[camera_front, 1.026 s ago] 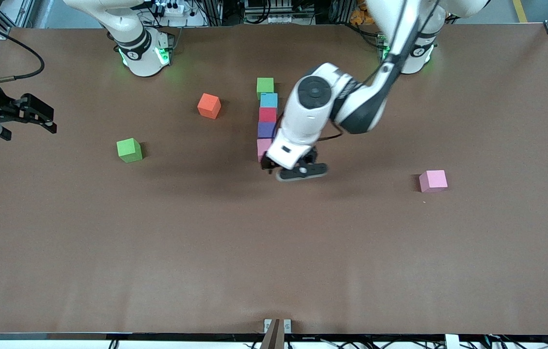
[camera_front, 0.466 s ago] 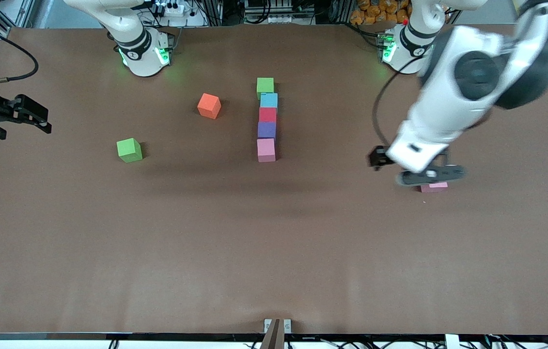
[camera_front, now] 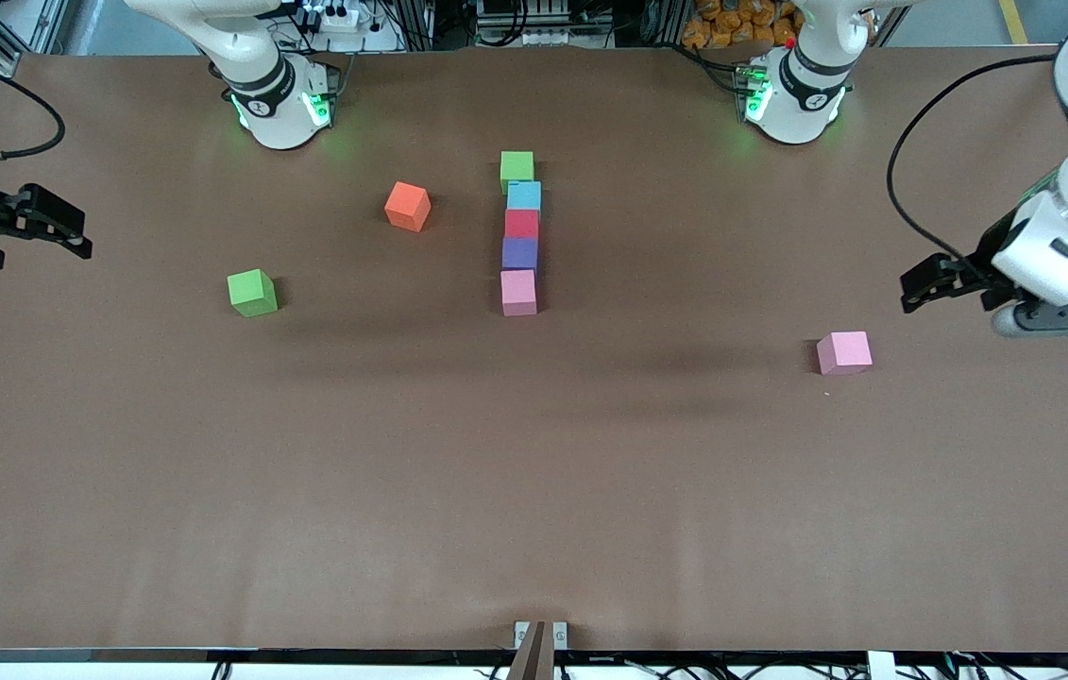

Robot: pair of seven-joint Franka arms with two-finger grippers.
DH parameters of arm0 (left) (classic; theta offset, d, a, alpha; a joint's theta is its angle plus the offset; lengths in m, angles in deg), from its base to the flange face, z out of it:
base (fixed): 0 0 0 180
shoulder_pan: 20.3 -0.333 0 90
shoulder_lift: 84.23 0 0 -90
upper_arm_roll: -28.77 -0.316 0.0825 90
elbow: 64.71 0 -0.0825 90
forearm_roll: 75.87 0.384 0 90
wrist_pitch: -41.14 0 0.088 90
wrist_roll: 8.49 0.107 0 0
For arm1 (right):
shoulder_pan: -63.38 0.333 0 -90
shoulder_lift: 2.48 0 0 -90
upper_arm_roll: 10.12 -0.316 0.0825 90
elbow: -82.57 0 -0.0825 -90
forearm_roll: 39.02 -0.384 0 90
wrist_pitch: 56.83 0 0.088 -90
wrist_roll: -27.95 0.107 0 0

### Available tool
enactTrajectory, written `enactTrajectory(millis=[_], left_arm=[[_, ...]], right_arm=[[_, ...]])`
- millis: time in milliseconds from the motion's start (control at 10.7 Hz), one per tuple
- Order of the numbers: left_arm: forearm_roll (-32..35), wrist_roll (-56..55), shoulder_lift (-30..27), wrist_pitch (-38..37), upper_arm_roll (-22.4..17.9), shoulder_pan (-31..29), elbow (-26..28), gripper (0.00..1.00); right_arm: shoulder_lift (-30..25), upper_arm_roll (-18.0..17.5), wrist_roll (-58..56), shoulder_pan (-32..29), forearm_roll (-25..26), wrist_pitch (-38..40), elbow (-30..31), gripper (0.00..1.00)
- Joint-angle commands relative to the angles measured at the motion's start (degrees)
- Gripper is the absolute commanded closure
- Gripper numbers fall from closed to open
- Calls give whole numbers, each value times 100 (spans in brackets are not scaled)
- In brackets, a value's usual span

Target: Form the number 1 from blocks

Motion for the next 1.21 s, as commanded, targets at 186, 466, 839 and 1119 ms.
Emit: enactTrajectory(millis=[186,466,839,1119], left_arm=[[177,183,-264,-184,16,-42,-29,0],[177,184,-229,-289,-669,635,-284,0],[177,184,-238,-290,-1153,1075,-293,0],[116,140,-255,-377,-1170,1093,-293,0]], right_arm=[[17,-75,56,-103,-80,90,-74,0],[17,-75,56,-112,-80,99,-74,0],[0,-75,56,-112,-80,178,-65,0],[-1,-67,56,-112,-80,196,-65,0]])
